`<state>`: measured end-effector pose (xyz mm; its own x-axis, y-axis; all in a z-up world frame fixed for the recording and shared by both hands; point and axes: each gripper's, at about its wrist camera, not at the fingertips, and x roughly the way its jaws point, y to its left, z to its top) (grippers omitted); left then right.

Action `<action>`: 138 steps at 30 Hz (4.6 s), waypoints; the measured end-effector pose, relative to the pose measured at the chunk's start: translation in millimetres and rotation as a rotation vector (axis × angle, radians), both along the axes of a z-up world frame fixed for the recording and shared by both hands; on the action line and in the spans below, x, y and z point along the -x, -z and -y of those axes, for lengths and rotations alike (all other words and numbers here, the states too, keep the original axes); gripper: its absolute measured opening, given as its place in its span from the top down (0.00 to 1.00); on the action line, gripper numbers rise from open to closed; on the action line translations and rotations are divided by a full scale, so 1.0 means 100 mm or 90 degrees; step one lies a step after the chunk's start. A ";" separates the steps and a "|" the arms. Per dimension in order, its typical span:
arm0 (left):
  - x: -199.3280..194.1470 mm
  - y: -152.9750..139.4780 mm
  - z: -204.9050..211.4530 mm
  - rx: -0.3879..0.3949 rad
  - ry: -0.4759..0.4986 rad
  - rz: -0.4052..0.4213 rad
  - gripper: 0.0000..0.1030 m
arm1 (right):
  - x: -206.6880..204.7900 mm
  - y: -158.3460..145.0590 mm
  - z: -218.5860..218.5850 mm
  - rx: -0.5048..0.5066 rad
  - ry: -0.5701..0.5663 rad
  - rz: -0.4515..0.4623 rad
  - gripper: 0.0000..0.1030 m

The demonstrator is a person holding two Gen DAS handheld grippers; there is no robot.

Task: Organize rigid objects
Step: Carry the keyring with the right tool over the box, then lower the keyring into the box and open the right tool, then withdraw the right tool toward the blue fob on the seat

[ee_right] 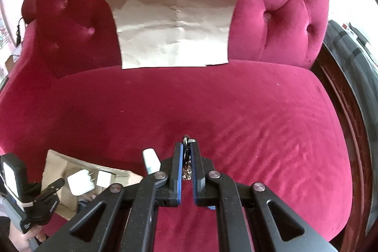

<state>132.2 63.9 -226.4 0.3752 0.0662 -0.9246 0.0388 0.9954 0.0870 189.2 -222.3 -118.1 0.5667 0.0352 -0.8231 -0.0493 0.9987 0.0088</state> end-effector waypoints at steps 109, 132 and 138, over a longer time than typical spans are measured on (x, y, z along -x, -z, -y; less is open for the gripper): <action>-0.01 0.02 0.01 -0.004 0.001 0.001 0.93 | 0.01 0.43 -0.87 0.015 -0.129 -0.059 0.00; -0.01 0.02 0.01 -0.005 0.000 0.001 0.93 | -0.23 0.39 -0.10 0.023 -0.023 -0.066 0.00; -0.01 0.02 0.01 -0.004 0.000 0.001 0.93 | -0.25 0.39 -0.04 0.025 -0.014 -0.067 0.00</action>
<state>133.0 62.5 -228.1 0.3770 0.0725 -0.9234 0.0392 0.9948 0.0941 214.2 -218.3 -157.5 0.4771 0.0129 -0.8788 -0.0721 0.9971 -0.0245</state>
